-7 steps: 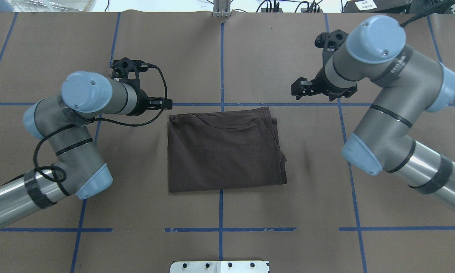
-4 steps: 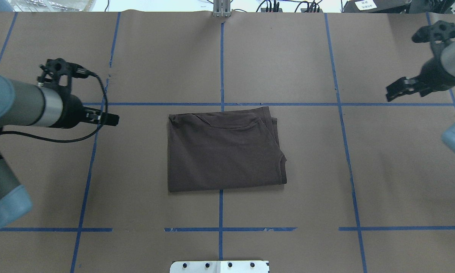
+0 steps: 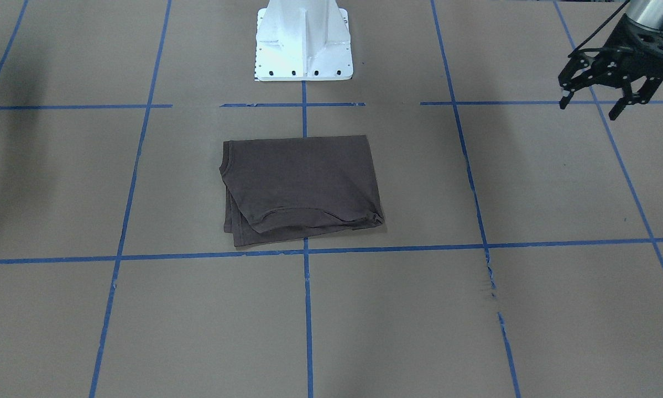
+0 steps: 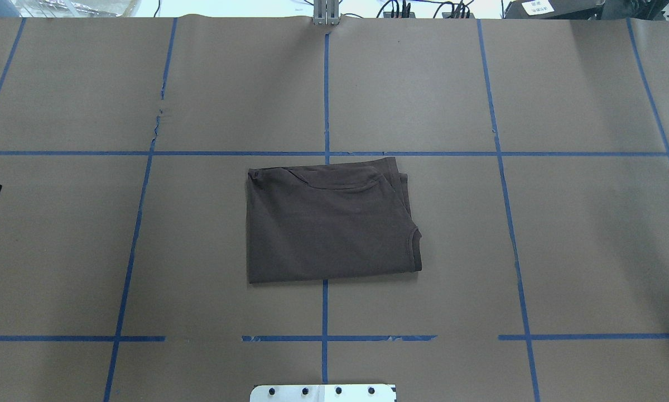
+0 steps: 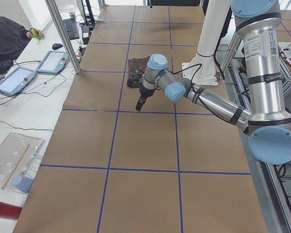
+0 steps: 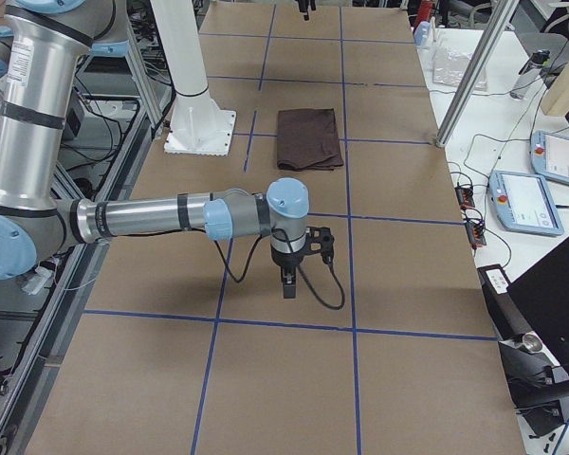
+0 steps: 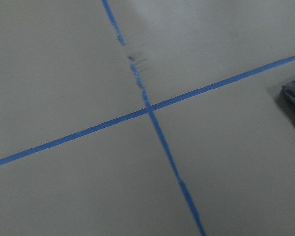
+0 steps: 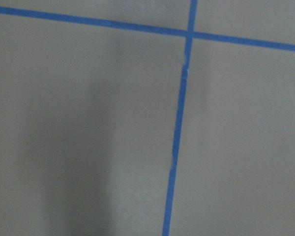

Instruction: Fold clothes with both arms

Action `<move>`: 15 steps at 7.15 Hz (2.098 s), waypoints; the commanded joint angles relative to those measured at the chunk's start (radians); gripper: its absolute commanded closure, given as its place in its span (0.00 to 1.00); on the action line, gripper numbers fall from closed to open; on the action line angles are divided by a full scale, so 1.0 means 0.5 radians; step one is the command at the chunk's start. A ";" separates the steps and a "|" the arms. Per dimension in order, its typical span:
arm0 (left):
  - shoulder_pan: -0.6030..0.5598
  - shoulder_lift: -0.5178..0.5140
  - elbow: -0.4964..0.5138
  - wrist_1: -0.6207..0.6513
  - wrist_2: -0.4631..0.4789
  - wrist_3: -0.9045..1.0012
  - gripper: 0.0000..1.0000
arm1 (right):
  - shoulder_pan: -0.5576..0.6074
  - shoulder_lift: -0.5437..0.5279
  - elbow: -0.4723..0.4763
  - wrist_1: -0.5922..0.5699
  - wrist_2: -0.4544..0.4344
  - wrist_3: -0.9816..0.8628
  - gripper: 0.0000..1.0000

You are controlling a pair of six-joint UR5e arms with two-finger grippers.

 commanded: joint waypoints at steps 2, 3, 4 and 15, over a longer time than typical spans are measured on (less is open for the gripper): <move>-0.531 0.153 0.300 0.177 -0.460 0.337 0.00 | 0.158 -0.140 0.006 0.001 0.112 -0.036 0.00; -0.610 0.224 0.340 0.324 -0.531 0.710 0.00 | 0.155 -0.131 0.006 0.001 0.131 -0.037 0.00; -0.714 0.301 0.374 0.374 -0.538 0.760 0.00 | 0.155 -0.131 0.000 0.001 0.131 -0.037 0.00; -0.725 0.246 0.340 0.547 -0.501 0.788 0.00 | 0.152 -0.082 -0.009 0.001 0.119 -0.033 0.00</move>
